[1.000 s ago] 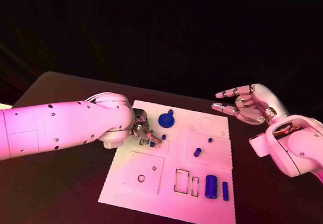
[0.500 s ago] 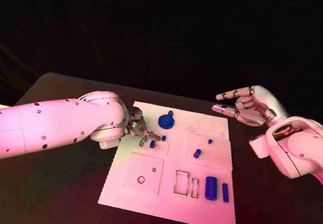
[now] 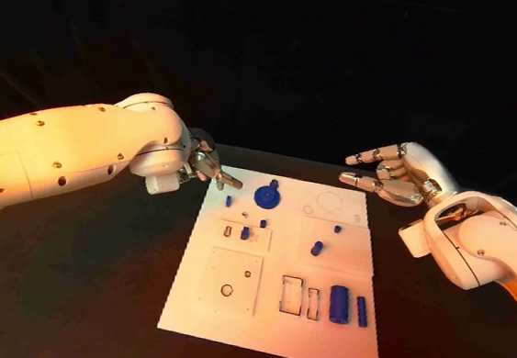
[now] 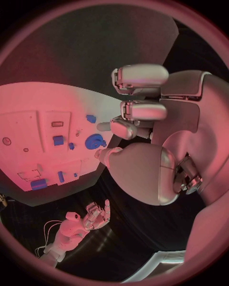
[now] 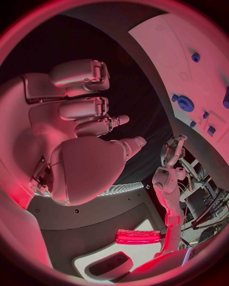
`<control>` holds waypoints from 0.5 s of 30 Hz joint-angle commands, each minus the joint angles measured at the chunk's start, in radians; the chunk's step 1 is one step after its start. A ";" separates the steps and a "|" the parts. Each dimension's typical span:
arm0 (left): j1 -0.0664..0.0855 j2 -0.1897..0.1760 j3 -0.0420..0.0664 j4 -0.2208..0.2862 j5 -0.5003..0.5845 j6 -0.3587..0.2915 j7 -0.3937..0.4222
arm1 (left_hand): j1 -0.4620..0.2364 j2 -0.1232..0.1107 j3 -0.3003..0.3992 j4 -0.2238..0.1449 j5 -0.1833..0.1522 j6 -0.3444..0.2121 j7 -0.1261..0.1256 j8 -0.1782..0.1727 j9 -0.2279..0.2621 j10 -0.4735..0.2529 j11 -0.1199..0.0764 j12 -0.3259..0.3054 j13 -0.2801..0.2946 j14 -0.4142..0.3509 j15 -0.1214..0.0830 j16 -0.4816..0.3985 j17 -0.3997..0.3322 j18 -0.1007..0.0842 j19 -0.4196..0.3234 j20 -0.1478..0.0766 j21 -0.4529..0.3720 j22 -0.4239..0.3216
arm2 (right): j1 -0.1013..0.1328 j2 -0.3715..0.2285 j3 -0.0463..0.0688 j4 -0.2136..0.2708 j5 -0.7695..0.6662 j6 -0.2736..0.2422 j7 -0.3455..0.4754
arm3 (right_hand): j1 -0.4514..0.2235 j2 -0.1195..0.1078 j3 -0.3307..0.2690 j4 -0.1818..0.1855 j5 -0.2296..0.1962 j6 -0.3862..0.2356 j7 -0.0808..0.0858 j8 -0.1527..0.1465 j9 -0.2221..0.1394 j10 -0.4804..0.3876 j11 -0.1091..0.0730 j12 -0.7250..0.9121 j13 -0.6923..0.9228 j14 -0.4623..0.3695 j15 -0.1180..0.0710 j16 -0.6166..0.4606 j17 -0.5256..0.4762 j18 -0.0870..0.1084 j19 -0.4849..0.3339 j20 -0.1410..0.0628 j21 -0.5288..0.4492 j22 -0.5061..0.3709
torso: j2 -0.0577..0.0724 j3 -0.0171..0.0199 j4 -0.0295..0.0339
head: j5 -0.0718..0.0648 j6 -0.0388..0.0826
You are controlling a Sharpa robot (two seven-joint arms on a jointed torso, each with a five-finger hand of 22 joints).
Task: Assemble the parts on the task board
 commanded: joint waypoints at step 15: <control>-0.001 0.140 -0.039 -0.228 -0.114 0.126 0.066 | -0.026 0.039 -0.035 0.001 -0.003 0.042 -0.010 0.003 -0.031 0.018 0.002 0.028 0.020 0.104 0.000 0.003 0.263 0.002 0.041 0.006 0.016 0.134 | -0.002 0.011 0.000 -0.004 -0.001 0.012 0.006 | -0.004 0.006 -0.008 0.001 0.005 -0.001 0.000 0.005 0.001 0.021 0.005 -0.002 0.159 0.093 0.004 -0.004 0.208 -0.002 0.079 0.004 -0.005 0.217 | 0.008 -0.0046 -0.0020 | 0.003 0.003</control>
